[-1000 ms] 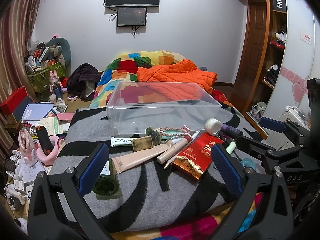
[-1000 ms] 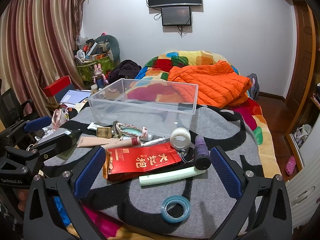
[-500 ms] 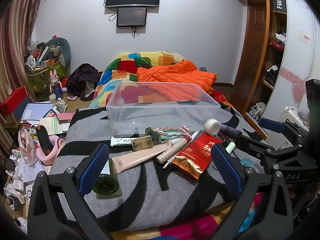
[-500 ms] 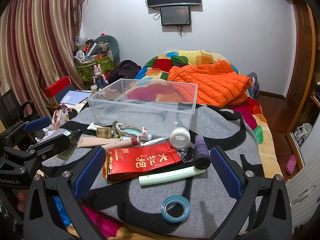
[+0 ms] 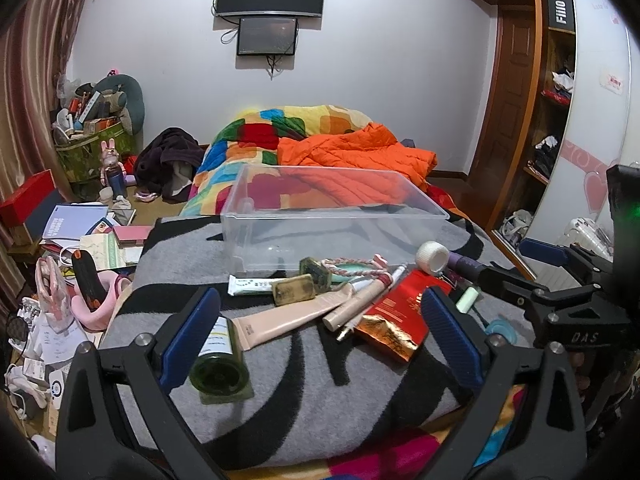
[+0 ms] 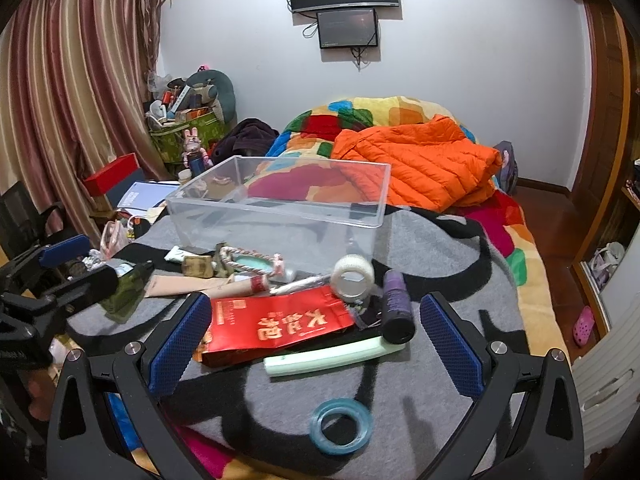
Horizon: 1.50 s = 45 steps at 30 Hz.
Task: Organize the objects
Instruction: 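Grasp the green glass bottle with the left tool while the right tool grasps the purple spray bottle, then lower both held bottles into the clear plastic box and open both tools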
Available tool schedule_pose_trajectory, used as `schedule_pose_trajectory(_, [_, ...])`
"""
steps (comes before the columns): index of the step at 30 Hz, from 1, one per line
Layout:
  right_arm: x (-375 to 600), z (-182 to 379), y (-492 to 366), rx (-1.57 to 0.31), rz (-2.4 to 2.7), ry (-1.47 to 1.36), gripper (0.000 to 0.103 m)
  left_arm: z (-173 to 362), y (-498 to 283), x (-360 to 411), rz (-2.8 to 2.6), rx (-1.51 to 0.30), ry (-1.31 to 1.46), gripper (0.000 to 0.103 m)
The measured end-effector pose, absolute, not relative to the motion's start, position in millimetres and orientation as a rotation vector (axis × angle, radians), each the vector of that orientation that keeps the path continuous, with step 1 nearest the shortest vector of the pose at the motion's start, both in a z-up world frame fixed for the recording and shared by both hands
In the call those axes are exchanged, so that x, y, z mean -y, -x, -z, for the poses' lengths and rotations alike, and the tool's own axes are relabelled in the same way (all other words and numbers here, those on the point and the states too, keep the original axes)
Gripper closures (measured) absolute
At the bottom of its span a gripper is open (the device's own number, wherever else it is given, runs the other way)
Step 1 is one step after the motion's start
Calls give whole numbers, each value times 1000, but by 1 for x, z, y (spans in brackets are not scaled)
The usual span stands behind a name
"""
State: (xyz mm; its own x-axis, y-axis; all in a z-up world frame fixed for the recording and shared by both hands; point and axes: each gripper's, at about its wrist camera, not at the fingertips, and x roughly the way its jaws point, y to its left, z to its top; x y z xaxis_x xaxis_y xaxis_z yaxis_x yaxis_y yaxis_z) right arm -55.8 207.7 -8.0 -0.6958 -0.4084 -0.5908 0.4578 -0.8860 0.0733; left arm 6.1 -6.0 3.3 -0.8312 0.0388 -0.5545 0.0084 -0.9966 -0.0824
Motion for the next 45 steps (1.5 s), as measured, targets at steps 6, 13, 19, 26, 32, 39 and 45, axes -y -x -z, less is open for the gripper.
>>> schedule_pose_trajectory(6, [-222, 10, 75, -77, 2550, -886, 9, -5, -7, 27, -3067, 118, 912, 14])
schedule_pose_trajectory(13, [-246, 25, 112, 20, 2548, -1005, 27, 14, 1, 63, -3119, 167, 1035, 20])
schedule_pose_trajectory(19, [-250, 51, 137, 75, 2479, -1143, 41, 46, 14, 80, -3070, 248, 1201, 29])
schedule_pose_trajectory(26, [-244, 69, 144, 79, 2432, -1215, 72, 64, 22, 87, -3042, 297, 1283, 61])
schedule_pose_trajectory(32, [-250, 69, 141, 106, 2449, -1200, 80, 62, 17, 85, -3078, 265, 1241, 62])
schedule_pose_trajectory(39, [-258, 40, 132, 138, 2476, -1101, 80, 29, 18, 82, -3091, 224, 1125, 62])
schedule_pose_trajectory(45, [-251, 4, 129, 116, 2488, -964, 80, -3, 36, 75, -3067, 155, 1018, 62])
